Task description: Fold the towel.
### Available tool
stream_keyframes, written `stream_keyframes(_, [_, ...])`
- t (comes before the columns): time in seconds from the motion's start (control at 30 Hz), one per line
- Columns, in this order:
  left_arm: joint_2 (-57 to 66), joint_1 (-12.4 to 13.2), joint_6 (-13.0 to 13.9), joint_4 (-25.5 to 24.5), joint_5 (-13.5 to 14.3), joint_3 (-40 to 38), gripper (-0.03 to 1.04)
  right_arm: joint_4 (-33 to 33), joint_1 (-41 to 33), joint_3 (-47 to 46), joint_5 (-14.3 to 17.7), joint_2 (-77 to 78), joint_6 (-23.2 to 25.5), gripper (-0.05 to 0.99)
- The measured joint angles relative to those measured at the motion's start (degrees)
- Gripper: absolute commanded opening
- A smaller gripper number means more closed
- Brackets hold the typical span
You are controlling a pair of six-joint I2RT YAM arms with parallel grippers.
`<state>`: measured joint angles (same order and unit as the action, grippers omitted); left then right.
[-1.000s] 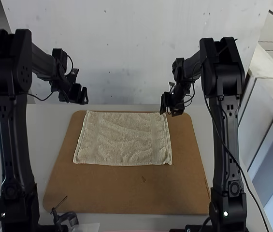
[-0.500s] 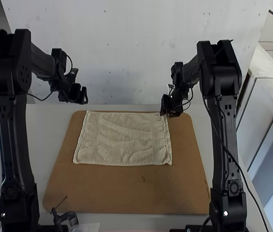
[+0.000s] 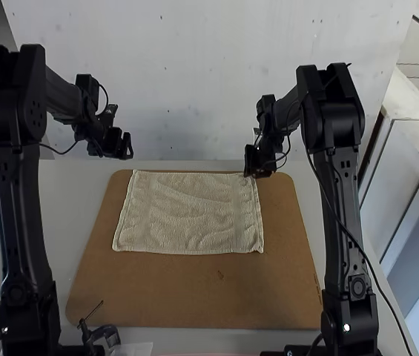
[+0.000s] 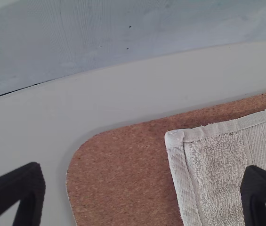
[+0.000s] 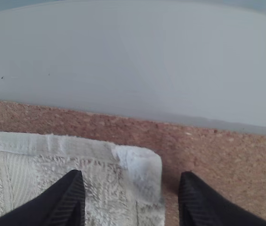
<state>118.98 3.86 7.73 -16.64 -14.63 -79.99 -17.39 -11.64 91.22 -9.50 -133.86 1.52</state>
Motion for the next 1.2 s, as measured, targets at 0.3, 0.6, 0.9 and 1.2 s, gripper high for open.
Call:
stream_keyframes(0.3, [0.0,0.4,0.4,0.0,-0.2,0.0,0.92,0.7,-0.5,0.0,1.4,-0.1,0.0,0.32])
stream_keyframes(0.6, [0.0,1.0,0.5,0.2,-0.4,0.6,0.92,1.3,-0.5,-0.4,2.7,-0.1,-0.7,0.16])
stream_keyframes(0.9, [0.0,1.0,0.6,0.6,-0.7,1.5,0.92,3.9,-0.5,-2.0,3.8,0.2,-0.9,0.02])
stream_keyframes(1.2, [0.0,0.9,0.7,2.3,-1.7,2.3,0.91,4.9,-0.5,-2.7,3.8,0.4,-0.9,0.02])
